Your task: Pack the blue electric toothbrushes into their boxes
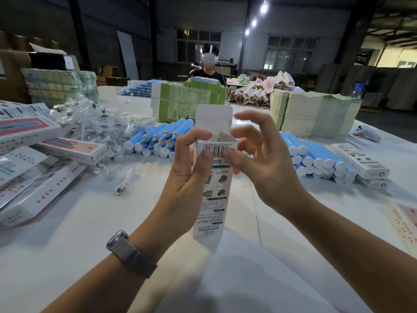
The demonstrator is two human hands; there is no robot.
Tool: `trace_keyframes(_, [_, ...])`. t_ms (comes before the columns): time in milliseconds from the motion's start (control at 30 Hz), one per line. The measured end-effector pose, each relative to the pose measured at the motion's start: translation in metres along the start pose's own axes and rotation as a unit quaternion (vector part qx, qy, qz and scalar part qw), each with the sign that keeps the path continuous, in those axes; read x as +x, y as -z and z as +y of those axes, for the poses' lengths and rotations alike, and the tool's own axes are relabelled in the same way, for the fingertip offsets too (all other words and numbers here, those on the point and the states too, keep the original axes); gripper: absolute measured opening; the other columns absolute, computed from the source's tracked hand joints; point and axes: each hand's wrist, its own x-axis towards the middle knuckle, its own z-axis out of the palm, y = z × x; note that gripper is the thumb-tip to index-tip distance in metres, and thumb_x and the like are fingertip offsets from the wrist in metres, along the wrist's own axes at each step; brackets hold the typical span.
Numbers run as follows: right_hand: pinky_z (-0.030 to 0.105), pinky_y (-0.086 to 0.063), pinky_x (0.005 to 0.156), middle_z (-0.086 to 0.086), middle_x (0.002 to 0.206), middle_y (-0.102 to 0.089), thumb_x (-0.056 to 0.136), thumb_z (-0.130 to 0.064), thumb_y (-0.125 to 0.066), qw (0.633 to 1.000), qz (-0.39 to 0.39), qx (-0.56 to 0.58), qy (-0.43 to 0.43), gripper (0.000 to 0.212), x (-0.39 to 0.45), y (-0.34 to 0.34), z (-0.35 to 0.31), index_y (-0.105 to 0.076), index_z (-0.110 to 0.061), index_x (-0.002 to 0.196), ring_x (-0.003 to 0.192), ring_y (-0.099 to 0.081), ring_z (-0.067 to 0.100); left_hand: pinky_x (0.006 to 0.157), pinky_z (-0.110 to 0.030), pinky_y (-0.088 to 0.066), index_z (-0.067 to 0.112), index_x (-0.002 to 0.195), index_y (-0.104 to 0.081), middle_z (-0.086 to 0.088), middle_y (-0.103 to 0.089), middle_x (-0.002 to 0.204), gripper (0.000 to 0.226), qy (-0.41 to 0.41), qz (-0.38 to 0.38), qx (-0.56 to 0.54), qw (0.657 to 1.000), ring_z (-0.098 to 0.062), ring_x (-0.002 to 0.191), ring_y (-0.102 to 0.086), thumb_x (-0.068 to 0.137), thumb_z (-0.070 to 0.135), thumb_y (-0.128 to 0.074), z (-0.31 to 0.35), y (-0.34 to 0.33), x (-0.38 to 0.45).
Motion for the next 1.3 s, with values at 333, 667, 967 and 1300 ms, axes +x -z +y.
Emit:
trace_keyframes(333, [0.043, -0.054, 0.081, -0.008, 0.1, -0.063, 0.085, -0.015, -0.065, 0.999, -0.041, -0.003, -0.022, 0.029, 0.006, 0.004, -0.004, -0.056, -0.035, 0.103, 0.095, -0.061, 0.023, 0.095, -0.056, -0.053, 0.057, 0.121, -0.047, -0.01, -0.064, 0.124, 0.033, 0.015, 0.031, 0.013, 0.999, -0.043, 0.113, -0.061, 0.097, 0.035, -0.055, 0.004, -0.001, -0.002])
trace_keyframes(667, [0.039, -0.054, 0.072, -0.003, 0.099, -0.068, 0.086, -0.029, -0.064, 0.999, -0.02, -0.04, 0.003, 0.011, 0.004, 0.003, -0.014, -0.056, -0.023, 0.081, 0.092, -0.062, 0.022, 0.081, -0.042, -0.057, 0.032, 0.119, -0.045, 0.011, -0.065, 0.103, 0.023, -0.015, 0.01, 0.024, 1.0, -0.019, 0.09, -0.065, 0.101, 0.019, -0.044, 0.003, -0.005, -0.004])
trace_keyframes(967, [0.045, -0.056, 0.072, -0.007, 0.096, -0.066, 0.087, -0.015, -0.066, 0.994, -0.029, -0.102, 0.036, 0.013, 0.003, 0.001, -0.017, -0.062, -0.026, 0.093, 0.092, -0.062, 0.027, 0.078, -0.039, -0.056, 0.052, 0.111, -0.052, 0.01, -0.071, 0.101, 0.019, -0.01, 0.071, 0.078, 0.994, -0.017, 0.088, -0.07, 0.095, 0.05, -0.04, 0.007, -0.008, -0.005])
trace_keyframes(1300, [0.03, -0.054, 0.064, -0.005, 0.093, -0.069, 0.083, -0.016, -0.07, 0.992, -0.01, -0.119, 0.041, 0.013, 0.002, 0.002, -0.023, -0.062, -0.026, 0.082, 0.089, -0.065, 0.023, 0.084, -0.038, -0.054, 0.043, 0.126, -0.042, 0.0, -0.071, 0.114, 0.028, -0.01, 0.048, 0.057, 0.997, -0.02, 0.097, -0.071, 0.098, 0.042, -0.043, 0.004, -0.008, -0.009])
